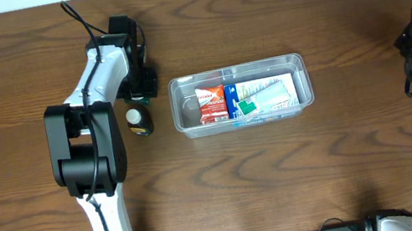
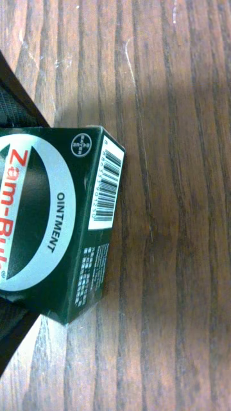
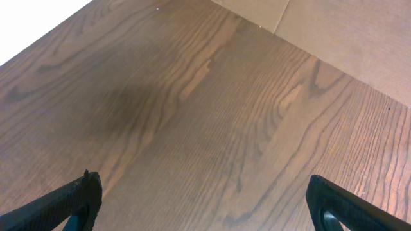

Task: Pack container
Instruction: 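Grasp the green Zam-Buk box with the left gripper, then carry the Zam-Buk box into the container and release it, then move left gripper to the small dark bottle and grasp it, then lift the bottle with left gripper and carry it over container, then lower the bottle upright into the container's left end and release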

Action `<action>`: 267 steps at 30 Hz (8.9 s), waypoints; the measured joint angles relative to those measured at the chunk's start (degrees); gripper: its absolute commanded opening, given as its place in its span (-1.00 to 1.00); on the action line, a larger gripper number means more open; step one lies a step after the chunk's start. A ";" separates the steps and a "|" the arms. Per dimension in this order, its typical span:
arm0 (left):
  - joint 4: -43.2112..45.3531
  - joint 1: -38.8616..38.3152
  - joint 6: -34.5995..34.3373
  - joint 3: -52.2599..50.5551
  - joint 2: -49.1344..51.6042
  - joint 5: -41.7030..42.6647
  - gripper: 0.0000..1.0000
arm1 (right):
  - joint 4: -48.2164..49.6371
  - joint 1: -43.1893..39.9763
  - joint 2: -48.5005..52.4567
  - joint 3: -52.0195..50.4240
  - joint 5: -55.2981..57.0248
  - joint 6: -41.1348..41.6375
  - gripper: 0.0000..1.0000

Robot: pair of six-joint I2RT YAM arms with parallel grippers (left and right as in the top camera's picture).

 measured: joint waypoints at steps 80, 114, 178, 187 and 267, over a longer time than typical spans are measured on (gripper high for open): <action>-14.01 -24.79 -29.49 8.85 -0.33 4.81 0.35 | -0.02 0.00 0.00 0.00 0.00 0.00 0.98; -14.75 -24.76 -23.54 8.81 -11.67 5.64 0.96 | 0.00 0.00 0.00 0.00 -0.02 0.00 0.99; -8.09 0.74 -18.53 -17.31 -24.83 4.55 -0.50 | 0.00 0.00 0.00 0.00 -0.02 0.00 0.98; -10.49 0.74 -18.51 -16.85 -24.79 4.57 -0.63 | -0.02 0.00 0.00 0.00 -0.02 0.00 0.99; -13.38 -16.44 19.78 -1.77 -24.44 4.33 -0.67 | -0.02 0.00 0.00 0.00 -0.02 0.00 0.98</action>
